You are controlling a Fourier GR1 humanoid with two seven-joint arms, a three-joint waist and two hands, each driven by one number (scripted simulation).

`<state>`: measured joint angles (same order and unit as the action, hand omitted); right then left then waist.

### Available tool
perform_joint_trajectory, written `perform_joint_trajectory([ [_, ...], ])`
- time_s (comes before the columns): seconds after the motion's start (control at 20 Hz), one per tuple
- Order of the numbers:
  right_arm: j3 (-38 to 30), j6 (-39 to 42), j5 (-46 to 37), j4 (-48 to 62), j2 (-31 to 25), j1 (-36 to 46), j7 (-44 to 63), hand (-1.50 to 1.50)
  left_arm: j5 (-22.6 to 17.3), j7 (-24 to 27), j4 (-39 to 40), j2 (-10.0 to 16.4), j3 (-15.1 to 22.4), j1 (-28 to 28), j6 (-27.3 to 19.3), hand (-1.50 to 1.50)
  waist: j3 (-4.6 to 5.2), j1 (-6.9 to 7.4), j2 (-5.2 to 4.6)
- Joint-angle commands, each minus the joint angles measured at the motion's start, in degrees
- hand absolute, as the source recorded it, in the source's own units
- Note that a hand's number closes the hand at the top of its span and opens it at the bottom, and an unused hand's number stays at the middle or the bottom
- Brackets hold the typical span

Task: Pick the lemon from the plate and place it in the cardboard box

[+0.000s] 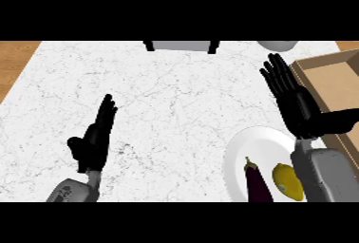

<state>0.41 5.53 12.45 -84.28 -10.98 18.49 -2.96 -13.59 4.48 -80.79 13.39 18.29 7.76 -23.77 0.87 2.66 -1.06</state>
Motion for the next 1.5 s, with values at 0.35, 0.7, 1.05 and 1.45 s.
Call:
perform_joint_trajectory([
  [0.35,-19.1,6.8,2.1,16.8,-15.8,-21.7,-10.6,1.50,-5.4,-3.7,-6.1,4.5,-6.8,-0.4,2.2,0.00,-1.35,-3.85,0.07],
  [0.7,-23.1,16.8,-0.2,29.9,-18.2,-21.7,-39.5,-1.50,-7.7,-8.8,-10.1,6.1,-7.9,-0.4,4.2,0.00,-1.10,-2.20,0.85],
  [1.05,-15.3,24.7,-12.4,28.2,-34.2,-22.3,-37.9,-1.50,-8.3,-9.7,-12.1,8.0,-9.0,-1.9,6.2,0.00,-0.90,-1.65,0.97],
  [1.45,-11.6,33.5,-9.6,20.2,-37.7,-19.9,-27.0,-1.50,-5.6,-10.0,-11.1,5.2,-8.6,-1.7,4.7,0.00,-0.82,-2.67,1.11],
])
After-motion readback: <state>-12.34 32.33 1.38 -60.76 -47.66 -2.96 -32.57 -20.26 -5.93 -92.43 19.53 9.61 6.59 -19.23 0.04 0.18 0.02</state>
